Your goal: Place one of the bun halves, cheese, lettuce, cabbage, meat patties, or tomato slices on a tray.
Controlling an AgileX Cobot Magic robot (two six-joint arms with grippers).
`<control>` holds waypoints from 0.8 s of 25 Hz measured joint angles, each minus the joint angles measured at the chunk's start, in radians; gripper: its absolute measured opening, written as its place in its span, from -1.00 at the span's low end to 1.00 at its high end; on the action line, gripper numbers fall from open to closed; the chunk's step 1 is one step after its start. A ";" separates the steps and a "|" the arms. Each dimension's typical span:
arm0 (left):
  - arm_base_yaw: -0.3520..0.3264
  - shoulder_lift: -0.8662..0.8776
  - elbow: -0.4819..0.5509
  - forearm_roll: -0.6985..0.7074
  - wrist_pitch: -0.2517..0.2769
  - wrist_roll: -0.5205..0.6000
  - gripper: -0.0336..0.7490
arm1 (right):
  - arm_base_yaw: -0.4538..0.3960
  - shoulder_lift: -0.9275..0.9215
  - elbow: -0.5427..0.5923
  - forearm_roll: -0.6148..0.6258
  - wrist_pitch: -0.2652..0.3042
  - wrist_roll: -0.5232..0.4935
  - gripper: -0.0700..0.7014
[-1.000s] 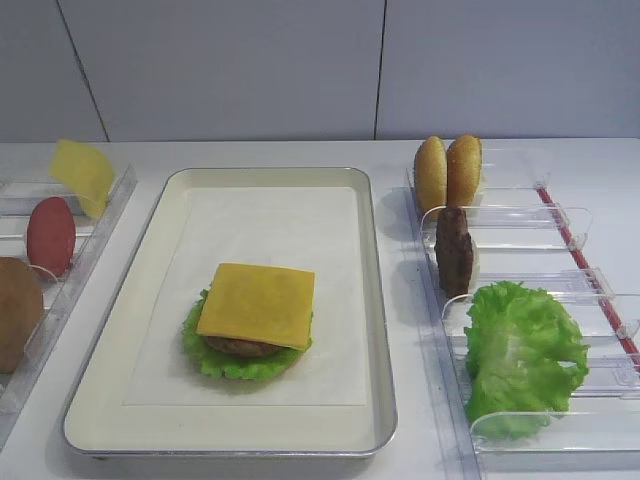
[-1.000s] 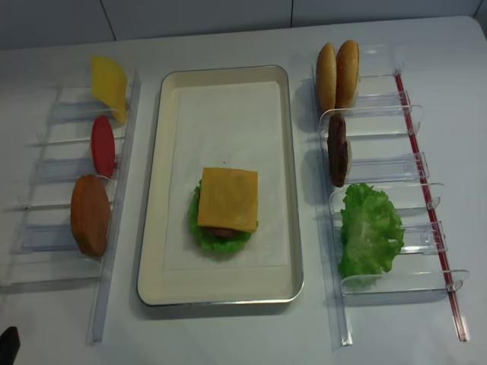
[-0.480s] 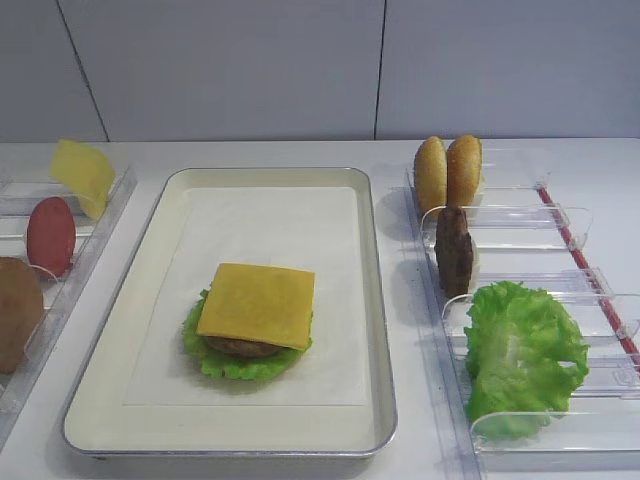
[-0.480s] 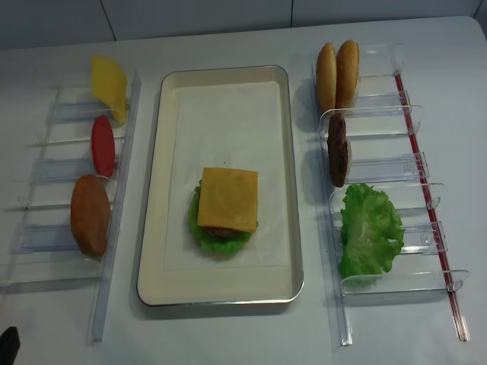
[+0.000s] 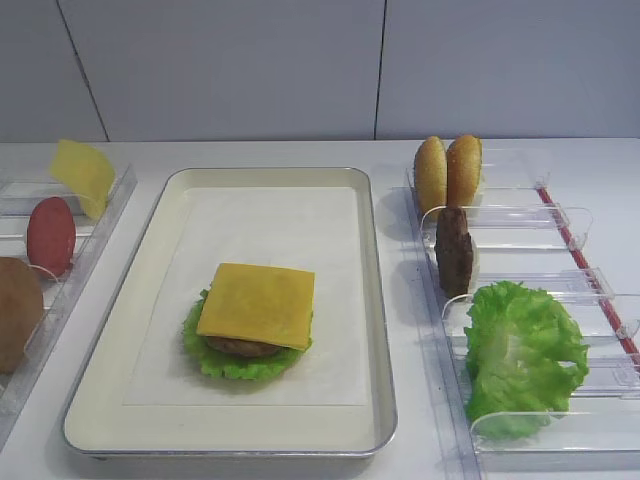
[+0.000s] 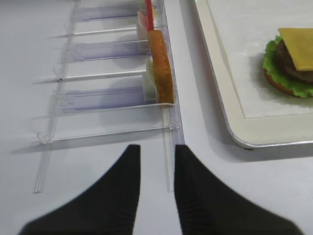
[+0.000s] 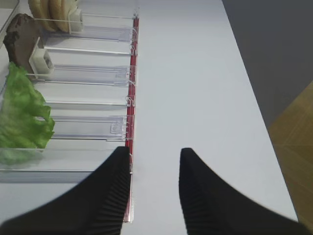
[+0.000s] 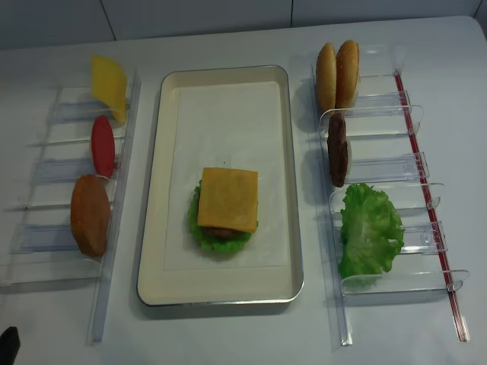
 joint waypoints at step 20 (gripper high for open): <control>0.000 0.000 0.000 0.000 0.000 0.000 -0.48 | 0.000 0.000 0.000 0.000 0.000 0.000 -0.12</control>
